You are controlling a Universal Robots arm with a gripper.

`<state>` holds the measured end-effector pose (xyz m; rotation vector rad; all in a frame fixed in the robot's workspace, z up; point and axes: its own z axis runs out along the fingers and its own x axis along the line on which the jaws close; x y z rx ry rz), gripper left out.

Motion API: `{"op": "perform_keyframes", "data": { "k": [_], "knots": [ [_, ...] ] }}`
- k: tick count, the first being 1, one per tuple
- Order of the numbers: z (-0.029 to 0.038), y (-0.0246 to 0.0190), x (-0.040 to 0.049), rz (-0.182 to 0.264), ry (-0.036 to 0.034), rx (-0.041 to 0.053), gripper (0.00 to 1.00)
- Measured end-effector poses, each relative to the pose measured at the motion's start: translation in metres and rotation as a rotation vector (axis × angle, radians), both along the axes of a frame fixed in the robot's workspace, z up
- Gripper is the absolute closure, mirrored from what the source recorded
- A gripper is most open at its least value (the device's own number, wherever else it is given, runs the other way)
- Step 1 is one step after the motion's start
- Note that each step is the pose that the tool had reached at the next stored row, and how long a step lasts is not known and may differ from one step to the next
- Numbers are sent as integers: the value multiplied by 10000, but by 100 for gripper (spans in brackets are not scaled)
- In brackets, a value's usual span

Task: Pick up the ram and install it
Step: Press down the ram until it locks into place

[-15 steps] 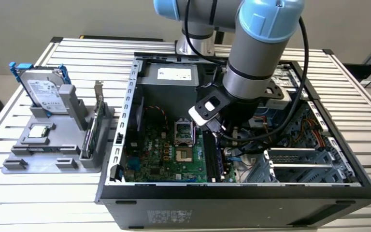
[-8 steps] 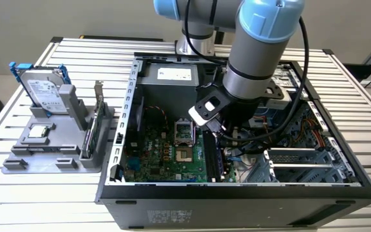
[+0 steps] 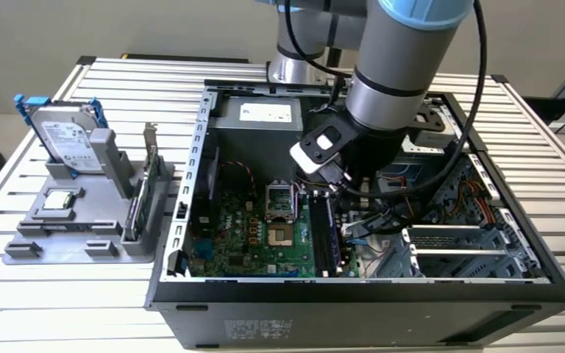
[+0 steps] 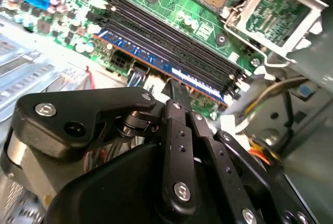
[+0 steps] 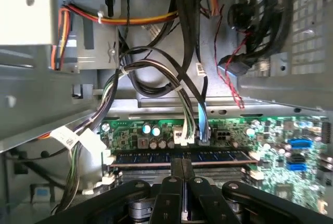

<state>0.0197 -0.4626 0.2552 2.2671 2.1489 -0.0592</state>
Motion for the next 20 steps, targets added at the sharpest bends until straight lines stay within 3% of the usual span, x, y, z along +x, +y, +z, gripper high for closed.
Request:
{"op": "perform_keyframes", "data": {
  "k": [10,20],
  "knots": [
    [440,0,0,0,1,-2,100],
    [741,0,0,0,0,0,100]
  ]
}}
